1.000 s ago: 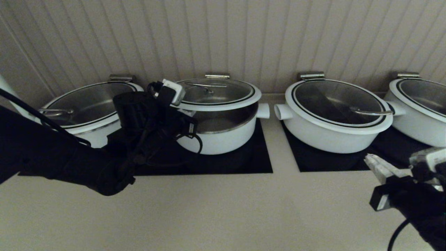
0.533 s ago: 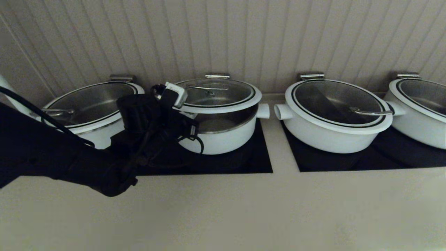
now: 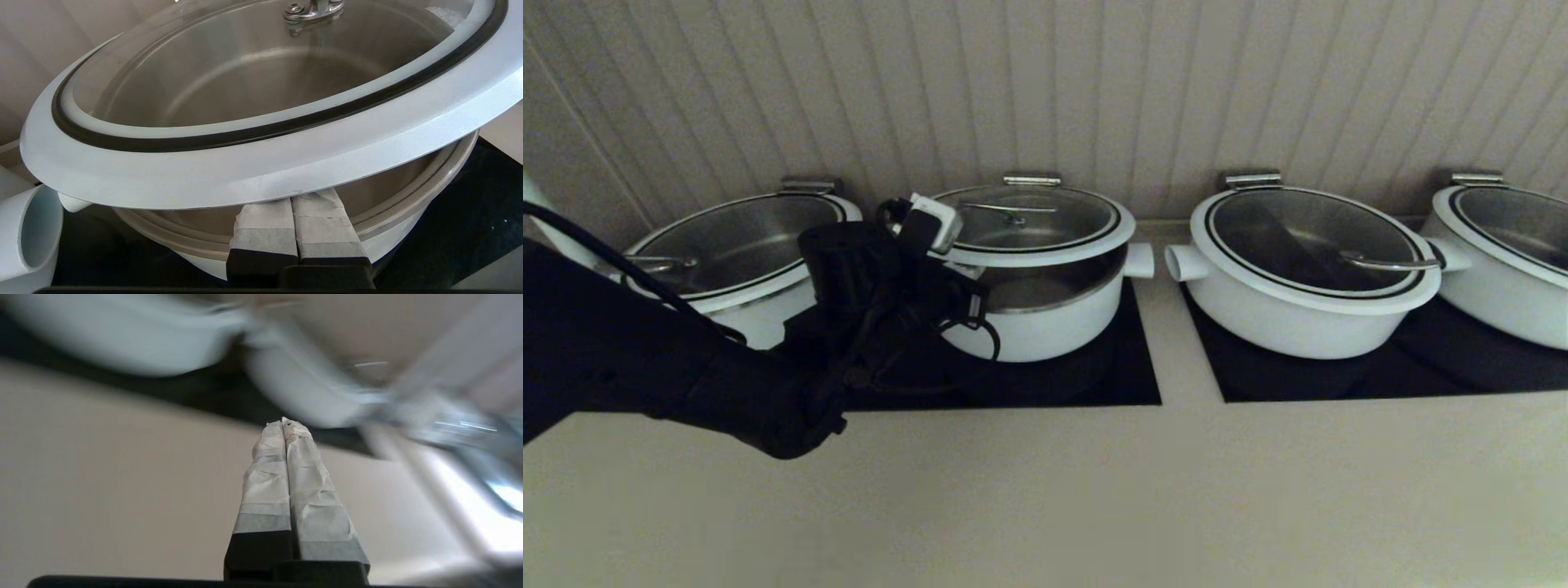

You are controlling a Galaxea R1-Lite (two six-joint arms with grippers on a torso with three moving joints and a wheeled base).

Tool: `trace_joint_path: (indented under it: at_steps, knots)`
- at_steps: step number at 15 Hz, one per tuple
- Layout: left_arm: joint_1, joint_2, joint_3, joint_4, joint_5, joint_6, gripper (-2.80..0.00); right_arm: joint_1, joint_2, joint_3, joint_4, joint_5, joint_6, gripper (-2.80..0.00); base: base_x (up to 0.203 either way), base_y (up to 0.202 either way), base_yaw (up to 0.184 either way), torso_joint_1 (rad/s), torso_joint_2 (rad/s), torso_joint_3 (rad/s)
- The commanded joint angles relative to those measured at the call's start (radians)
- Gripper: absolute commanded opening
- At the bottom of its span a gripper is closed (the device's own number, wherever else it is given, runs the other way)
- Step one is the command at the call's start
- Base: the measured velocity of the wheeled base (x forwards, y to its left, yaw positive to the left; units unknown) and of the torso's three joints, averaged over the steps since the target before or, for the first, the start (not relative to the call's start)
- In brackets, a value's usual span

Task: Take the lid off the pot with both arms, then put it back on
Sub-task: Open the pot lid completely

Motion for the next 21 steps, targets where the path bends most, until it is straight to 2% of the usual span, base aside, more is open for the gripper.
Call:
trace_joint_path:
  at_steps: [1,3,6,13,17,21]
  knots:
    - [-0.002,0.001,-0.003,-0.006,0.000,0.001,-2.80,-0.006,-0.109,0.000,0.272,0.258,0.114,-2.80,0.000,0.000,0.000,0.000,0.00,0.000]
    - [-0.003,0.003,-0.003,-0.006,0.000,0.001,-2.80,-0.007,-0.107,-0.001,0.426,0.332,0.226,-2.80,0.000,0.000,0.000,0.000,0.00,0.000]
    - [-0.005,0.003,-0.003,-0.006,0.000,0.001,-2.80,-0.008,-0.107,0.000,0.461,0.392,0.325,-2.80,0.000,0.000,0.000,0.000,0.00,0.000]
    - [-0.003,0.001,0.002,-0.008,0.000,0.001,-2.80,-0.008,-0.107,-0.002,0.471,0.392,0.333,-2.80,0.000,0.000,0.000,0.000,0.00,0.000]
    - [-0.003,0.005,0.013,-0.056,0.001,-0.001,-2.80,-0.022,-0.119,-0.002,0.471,0.392,0.332,-2.80,0.000,0.000,0.000,0.000,0.00,0.000]
    - [-0.003,0.009,0.010,-0.057,0.001,-0.001,-2.80,-0.071,-0.368,0.000,0.468,0.388,0.358,-2.80,0.000,0.000,0.000,0.000,0.00,0.000]
